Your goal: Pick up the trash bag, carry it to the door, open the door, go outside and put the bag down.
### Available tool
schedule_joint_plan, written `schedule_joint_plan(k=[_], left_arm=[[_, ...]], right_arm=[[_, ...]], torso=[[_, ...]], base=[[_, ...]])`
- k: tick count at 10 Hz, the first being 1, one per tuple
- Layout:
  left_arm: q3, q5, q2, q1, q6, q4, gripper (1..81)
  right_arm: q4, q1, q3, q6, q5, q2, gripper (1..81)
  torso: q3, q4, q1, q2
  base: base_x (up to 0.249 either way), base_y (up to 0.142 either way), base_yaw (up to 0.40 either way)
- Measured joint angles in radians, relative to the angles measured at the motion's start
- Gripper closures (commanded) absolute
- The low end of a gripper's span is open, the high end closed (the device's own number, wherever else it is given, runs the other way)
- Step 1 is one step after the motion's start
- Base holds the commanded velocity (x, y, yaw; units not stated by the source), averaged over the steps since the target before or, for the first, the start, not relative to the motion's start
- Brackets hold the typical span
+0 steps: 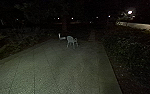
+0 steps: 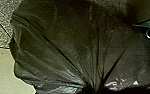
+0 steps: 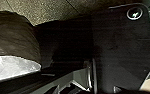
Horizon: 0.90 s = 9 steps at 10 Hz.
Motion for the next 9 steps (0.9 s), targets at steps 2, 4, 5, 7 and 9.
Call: schedule_joint_plan(k=[2,4,5,7,9], left_arm=[[0.000,0.000,0.000,0.000,0.000,0.000,81.1],[0.000,-0.001,0.000,-0.002,0.000,0.000,81.1],[0.000,-0.001,0.000,-0.005,0.000,0.000,81.1],[0.000,0.000,0.000,0.000,0.000,0.000,81.1],[0.001,0.000,-0.001,-0.001,-0.001,0.000,81.1]], right_arm=[[0.000,0.000,0.000,0.000,-0.001,0.000,1.0],[0.000,0.001,0.000,-0.002,0.000,0.000,1.0],[0.000,0.002,0.000,-0.004,0.000,-0.001,1.0],[0.002,0.000,0.000,-0.003,0.000,-0.001,1.0],[0.002,0.000,0.000,-0.003,0.000,-0.001,1.0]], torso=[[0.000,0.000,0.000,0.000],[0.000,0.000,0.001,0.000],[0.000,0.000,0.001,0.001],[0.000,0.000,0.001,0.001],[0.000,0.000,0.001,0.001]], base=[[0.121,0.000,0.000],[0.046,0.000,0.000],[0.000,0.000,0.000],[0.000,0.000,0.000],[0.000,0.000,0.000]])
